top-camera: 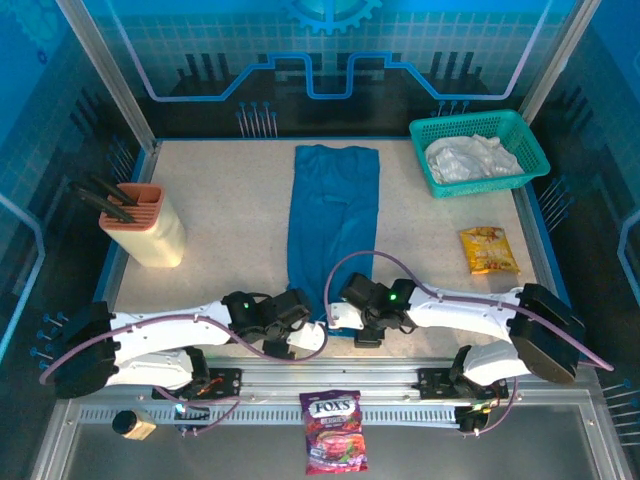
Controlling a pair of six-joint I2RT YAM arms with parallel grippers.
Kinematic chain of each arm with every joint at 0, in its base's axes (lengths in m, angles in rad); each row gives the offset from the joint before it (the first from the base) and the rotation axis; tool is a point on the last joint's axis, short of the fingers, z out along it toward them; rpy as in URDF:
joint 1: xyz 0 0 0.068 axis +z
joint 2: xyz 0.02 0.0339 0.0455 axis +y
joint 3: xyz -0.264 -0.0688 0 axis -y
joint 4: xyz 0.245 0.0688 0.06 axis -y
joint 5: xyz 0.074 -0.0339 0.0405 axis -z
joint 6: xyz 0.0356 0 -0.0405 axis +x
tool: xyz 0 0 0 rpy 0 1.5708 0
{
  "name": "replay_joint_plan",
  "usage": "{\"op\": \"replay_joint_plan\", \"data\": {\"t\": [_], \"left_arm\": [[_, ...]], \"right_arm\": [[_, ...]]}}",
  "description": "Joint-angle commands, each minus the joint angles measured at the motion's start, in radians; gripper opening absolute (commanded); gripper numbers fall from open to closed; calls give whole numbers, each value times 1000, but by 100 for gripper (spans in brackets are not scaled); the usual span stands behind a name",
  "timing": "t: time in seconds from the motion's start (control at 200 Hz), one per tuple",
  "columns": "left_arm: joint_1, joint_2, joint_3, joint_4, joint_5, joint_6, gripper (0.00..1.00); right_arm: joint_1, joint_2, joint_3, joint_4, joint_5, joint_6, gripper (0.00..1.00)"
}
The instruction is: Fold and stack the t-shirts
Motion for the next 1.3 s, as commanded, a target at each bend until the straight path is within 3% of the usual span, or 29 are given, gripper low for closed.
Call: {"op": "replay_joint_plan", "data": {"t": [0.0,0.385,0.525,0.831,0.861,0.941,1.026,1.126,1.206,1.296], "left_arm": [[29,15,-10,30,-10,43,88],[151,157,25,85,60,161,86],[162,203,30,104,92,181,79],[170,335,68,176,53,183,53],[171,351,78,167,48,178,47],[171,384,93,153,25,165,15],[170,399,101,147,10,156,0],[168,380,115,125,6,124,0],[157,335,110,113,-14,106,0],[132,254,92,110,-61,85,0]], "right_arm": [[13,33,-6,17,-20,-14,68],[13,124,9,4,-9,-21,63],[13,129,4,13,-6,-21,60],[13,108,-17,58,-9,-32,46],[12,105,-19,63,-7,-31,44],[12,97,-26,73,1,-32,39],[11,88,-32,76,7,-36,33],[11,78,-28,75,7,-37,22],[12,61,-26,65,4,-37,0],[13,32,-21,43,8,-34,0]]}}
